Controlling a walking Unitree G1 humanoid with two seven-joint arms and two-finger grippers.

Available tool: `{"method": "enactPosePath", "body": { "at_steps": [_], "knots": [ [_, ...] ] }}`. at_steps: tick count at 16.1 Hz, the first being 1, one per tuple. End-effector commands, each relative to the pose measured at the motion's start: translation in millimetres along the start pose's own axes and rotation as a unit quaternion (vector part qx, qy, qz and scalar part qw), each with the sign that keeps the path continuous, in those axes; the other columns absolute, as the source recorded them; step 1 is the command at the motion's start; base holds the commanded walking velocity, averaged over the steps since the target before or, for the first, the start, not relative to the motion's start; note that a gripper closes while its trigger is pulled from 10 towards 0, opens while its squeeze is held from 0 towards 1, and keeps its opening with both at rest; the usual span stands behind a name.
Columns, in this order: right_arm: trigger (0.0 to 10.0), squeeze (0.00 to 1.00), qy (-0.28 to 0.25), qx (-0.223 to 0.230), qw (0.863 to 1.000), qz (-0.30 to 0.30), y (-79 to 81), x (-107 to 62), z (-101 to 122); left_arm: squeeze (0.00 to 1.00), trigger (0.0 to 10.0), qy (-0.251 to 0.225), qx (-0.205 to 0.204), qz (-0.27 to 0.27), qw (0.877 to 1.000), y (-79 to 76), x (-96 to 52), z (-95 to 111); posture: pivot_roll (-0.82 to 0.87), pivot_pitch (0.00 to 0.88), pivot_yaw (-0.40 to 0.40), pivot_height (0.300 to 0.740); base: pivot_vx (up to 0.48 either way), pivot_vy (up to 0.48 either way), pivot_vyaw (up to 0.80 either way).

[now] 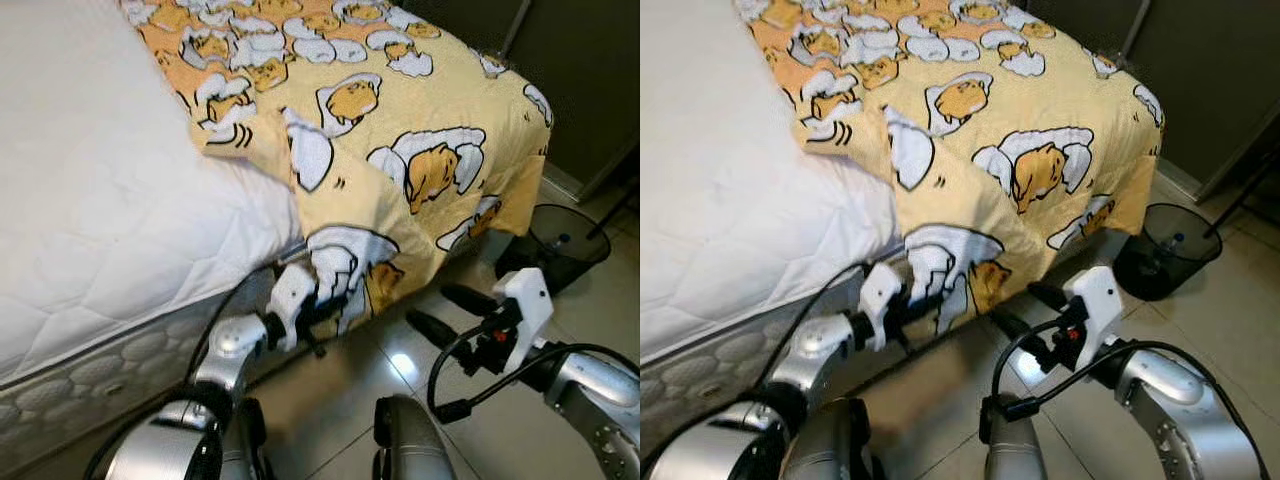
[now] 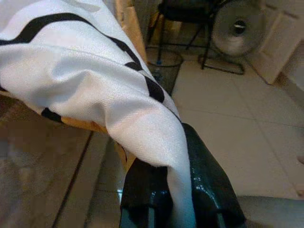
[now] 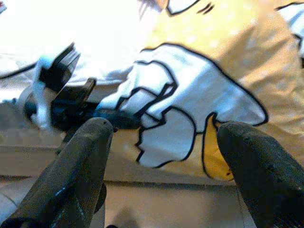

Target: Clean up the room

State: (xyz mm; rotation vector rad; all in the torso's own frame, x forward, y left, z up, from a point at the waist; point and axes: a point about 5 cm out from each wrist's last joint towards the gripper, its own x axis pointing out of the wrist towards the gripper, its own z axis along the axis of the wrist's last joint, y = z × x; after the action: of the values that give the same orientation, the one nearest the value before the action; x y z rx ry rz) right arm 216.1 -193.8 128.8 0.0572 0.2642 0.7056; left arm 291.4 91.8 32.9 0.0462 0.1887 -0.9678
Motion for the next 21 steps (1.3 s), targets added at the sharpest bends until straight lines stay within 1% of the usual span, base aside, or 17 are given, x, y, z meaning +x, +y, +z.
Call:
{"method": "enactPosePath", "body": {
  "at_steps": [1,3,4,6,7,9,12,14,15,16,17,18,19,21],
  "knots": [
    [10.0,0.0,-0.007,0.001,1.0,0.0,-0.9,-4.4,4.6,0.0,0.0,-0.008,0.007,-0.013,1.0,-2.5,-1.0,0.7,-0.22,0.017,-0.02,0.622,0.0,0.0,0.0],
    [10.0,0.0,-0.003,0.007,1.0,0.008,0.2,-7.5,4.8,0.0,0.0,-0.009,-0.004,-0.028,1.0,-11.9,-10.9,-12.2,-0.22,0.009,-0.017,0.622,0.0,0.0,0.0],
    [10.0,0.0,0.0,0.008,1.0,0.01,0.2,-8.6,4.2,0.0,0.0,-0.01,-0.008,-0.031,0.999,-14.5,-12.4,-14.7,-0.22,0.004,-0.016,0.622,0.0,0.0,0.0],
    [10.0,0.0,0.011,0.011,1.0,0.015,0.3,-14.2,1.3,0.0,0.0,-0.007,-0.02,-0.038,0.999,-26.0,-21.7,-27.3,-0.22,0.0,-0.016,0.622,0.0,0.0,0.0],
    [10.0,0.0,0.014,0.016,1.0,0.015,0.3,-17.2,0.5,0.0,0.0,-0.002,-0.025,-0.036,0.999,-31.1,-33.1,-36.4,-0.22,0.0,-0.019,0.622,0.0,0.0,0.0],
    [10.0,0.0,0.019,0.019,0.999,0.021,0.8,-17.9,-0.7,0.0,0.0,0.001,-0.032,-0.031,0.999,-34.1,-44.2,-43.1,-0.21,0.0,-0.022,0.622,0.0,0.0,0.0],
    [10.0,0.0,0.018,0.021,0.999,0.026,0.0,-16.0,0.1,0.0,0.0,-0.003,-0.032,-0.033,0.999,-35.7,-45.4,-42.3,-0.19,0.0,-0.036,0.622,0.0,0.0,0.0],
    [10.0,0.0,0.021,0.025,0.999,0.036,0.5,-13.5,-1.1,0.0,0.0,-0.021,-0.057,-0.045,0.997,-38.6,-45.0,-41.0,-0.18,0.0,-0.045,0.622,0.0,0.0,0.0],
    [10.0,0.0,0.027,0.03,0.998,0.046,1.1,-13.8,-2.2,0.0,0.0,-0.024,-0.082,-0.104,0.991,-46.7,-46.8,-42.1,-0.18,0.0,-0.05,0.622,0.0,0.0,0.0],
    [10.0,0.0,0.033,0.033,0.998,0.05,0.8,-14.5,-3.3,0.0,0.0,-0.023,-0.093,-0.139,0.986,-51.4,-50.3,-43.0,-0.17,0.0,-0.056,0.622,0.0,0.0,0.0],
    [10.0,0.0,0.035,0.031,0.998,0.05,-0.2,-15.0,-3.4,0.0,0.0,-0.021,-0.088,-0.153,0.984,-54.8,-54.6,-44.6,-0.17,0.0,-0.058,0.622,0.0,0.0,0.0],
    [10.0,0.0,0.032,0.029,0.998,0.05,-2.0,-13.9,-1.3,0.0,0.0,-0.018,-0.081,-0.14,0.987,-55.9,-56.9,-47.9,-0.16,0.0,-0.062,0.622,0.0,0.0,0.0],
    [10.0,0.0,0.028,0.027,0.998,0.051,-2.9,-12.0,0.7,0.0,0.0,-0.019,-0.082,-0.125,0.989,-56.6,-57.2,-50.9,-0.16,0.0,-0.065,0.622,0.0,0.0,0.0],
    [10.0,0.0,0.025,0.025,0.998,0.053,-3.2,-8.9,2.7,0.0,0.0,-0.014,-0.087,-0.112,0.99,-58.1,-57.3,-55.6,-0.16,0.0,-0.069,0.622,0.0,0.0,0.0]
  ]
}}
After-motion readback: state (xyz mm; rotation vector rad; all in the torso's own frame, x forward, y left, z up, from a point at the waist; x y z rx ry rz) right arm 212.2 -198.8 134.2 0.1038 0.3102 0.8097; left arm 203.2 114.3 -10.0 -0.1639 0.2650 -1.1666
